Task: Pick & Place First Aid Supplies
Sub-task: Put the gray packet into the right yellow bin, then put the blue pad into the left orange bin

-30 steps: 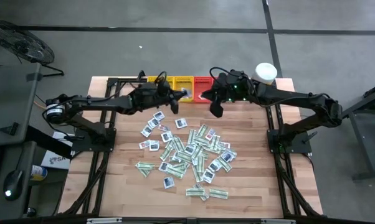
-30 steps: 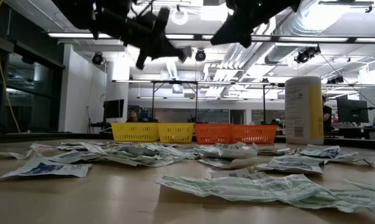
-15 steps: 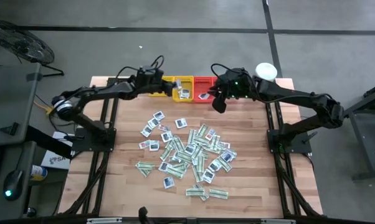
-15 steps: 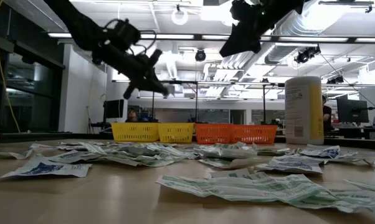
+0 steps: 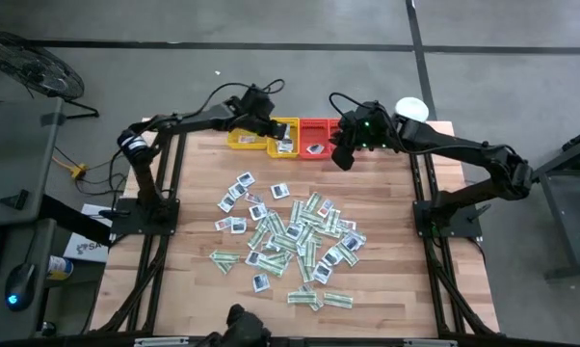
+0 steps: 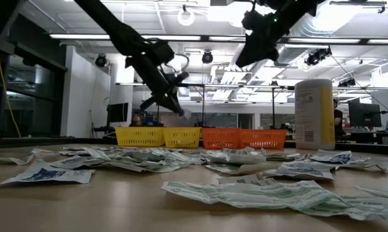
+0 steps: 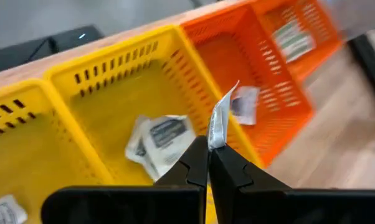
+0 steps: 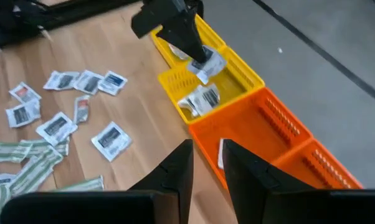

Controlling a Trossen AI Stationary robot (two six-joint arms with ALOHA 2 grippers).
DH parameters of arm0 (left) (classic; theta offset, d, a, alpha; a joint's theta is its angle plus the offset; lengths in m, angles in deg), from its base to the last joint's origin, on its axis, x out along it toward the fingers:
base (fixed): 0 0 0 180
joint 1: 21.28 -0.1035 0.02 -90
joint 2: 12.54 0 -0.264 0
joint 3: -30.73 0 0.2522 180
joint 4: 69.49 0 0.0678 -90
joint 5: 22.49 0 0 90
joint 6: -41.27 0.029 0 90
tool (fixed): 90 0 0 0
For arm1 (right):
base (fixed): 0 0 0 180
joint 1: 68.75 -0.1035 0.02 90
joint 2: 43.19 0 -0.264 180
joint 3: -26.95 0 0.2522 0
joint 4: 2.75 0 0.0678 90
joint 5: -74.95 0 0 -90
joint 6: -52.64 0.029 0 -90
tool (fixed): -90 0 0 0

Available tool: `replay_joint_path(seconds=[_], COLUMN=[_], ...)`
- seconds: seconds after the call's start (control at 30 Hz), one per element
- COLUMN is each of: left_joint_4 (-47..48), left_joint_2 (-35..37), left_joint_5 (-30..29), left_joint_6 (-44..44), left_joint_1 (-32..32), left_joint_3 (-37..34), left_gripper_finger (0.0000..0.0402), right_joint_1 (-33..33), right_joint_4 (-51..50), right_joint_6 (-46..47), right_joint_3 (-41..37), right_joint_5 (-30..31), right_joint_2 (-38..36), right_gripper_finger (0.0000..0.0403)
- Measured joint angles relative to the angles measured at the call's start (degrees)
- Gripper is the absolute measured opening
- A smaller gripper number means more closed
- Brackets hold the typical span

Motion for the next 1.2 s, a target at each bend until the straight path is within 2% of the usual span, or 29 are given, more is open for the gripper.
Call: replay_joint_path(seconds=[0.2, 0.3, 0.63, 0.73, 0.83, 1.07, 1.2], left_joint_4=[9.0, 11.3, 10.6, 11.4, 13.9, 30.3, 36.0], left_joint_2=[-4.9, -6.7, -6.7, -5.7, -3.0, 3.1, 5.7], left_joint_5=[0.8, 1.0, 2.2, 3.3, 3.1, -0.6, -1.6], left_joint_6=[-0.2, -0.2, 2.7, 5.1, 7.9, 15.9, 18.0], left_joint_1=[0.0, 0.0, 0.0, 0.0, 0.2, 1.7, 3.2], left_joint_3=[6.6, 7.6, 7.8, 7.8, 7.8, 7.6, 3.8], left_gripper_finger=[0.0002, 0.0013, 0.0117, 0.0137, 0.0141, 0.0142, 0.0142], right_joint_1=[1.0, 1.1, 1.1, 1.0, 1.0, 1.0, 0.5], right_joint_4=[-3.9, -4.7, -6.0, -6.7, -7.0, -7.6, -7.6], right_joint_6=[0.9, 0.9, 2.4, 3.0, 3.9, 6.1, 6.3], right_joint_3=[0.0, 0.0, 0.0, 0.0, 0.0, 0.0, 0.0], right_joint_5=[0.1, 0.1, -0.4, -1.3, -3.1, -5.3, -5.6], right_joint_2=[0.0, 0.0, 0.0, 0.0, 0.0, 0.0, 0.0], right_gripper_finger=[0.008, 0.008, 0.008, 0.008, 0.008, 0.008, 0.008])
